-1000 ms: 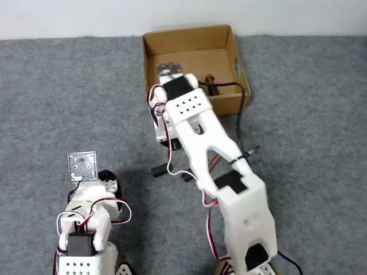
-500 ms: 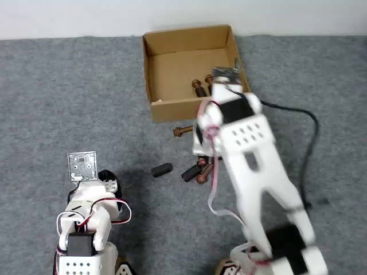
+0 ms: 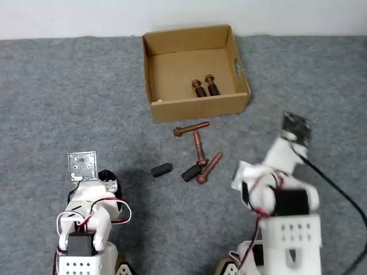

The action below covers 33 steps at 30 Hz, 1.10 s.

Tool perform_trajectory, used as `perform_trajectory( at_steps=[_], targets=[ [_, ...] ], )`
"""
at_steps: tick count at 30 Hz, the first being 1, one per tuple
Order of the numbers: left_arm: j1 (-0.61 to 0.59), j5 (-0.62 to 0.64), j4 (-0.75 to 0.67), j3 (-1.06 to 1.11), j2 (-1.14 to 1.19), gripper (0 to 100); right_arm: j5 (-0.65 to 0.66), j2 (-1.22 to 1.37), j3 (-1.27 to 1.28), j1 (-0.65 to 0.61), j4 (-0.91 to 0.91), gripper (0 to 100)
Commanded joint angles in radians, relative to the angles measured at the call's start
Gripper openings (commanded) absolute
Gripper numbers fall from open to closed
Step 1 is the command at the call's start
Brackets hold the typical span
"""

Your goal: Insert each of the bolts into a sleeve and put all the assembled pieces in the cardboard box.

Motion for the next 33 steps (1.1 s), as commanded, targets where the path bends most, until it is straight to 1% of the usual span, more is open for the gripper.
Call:
perform_trajectory(
  at_steps=[1, 3, 7, 12, 17, 21, 24, 27, 30, 33],
  targets=[
    [0.046, -0.011, -0.008, -0.008, 0.002, 0, 0.015, -0.165, 0.077, 0.09, -0.015, 0.9],
    [0.071, -0.011, -0.009, -0.008, 0.002, 0, 0.048, -0.248, 0.133, 0.14, -0.016, 0.9],
    [0.083, -0.011, -0.037, -0.008, 0.003, 0, 0.055, -0.409, 0.219, 0.217, -0.012, 0.9],
    [0.083, -0.015, -0.041, -0.008, -0.005, 1, 0.077, -0.556, 0.279, 0.231, -0.01, 0.9],
    [0.087, -0.072, -0.087, -0.018, 0.0, 1, 0.081, -0.628, 0.284, 0.237, 0.004, 0.9],
    [0.157, -0.095, -0.054, -0.125, 0.002, 1, 0.08, -0.665, 0.284, 0.289, 0.007, 0.8],
    [0.215, -0.095, -0.025, -0.234, 0.018, 0, 0.08, -0.667, 0.285, 0.294, 0.013, 0.8],
    [0.245, -0.095, 0.003, -0.32, 0.157, 0, 0.08, -0.667, 0.287, 0.292, 0.013, 0.8],
    [0.265, -0.094, -0.002, -0.463, 0.399, 0, 0.078, -0.667, 0.29, 0.292, 0.013, 0.8],
    [0.316, -0.094, 0.008, -0.642, 0.672, 0, 0.078, -0.667, 0.301, 0.292, 0.008, 0.8]
  ],
)
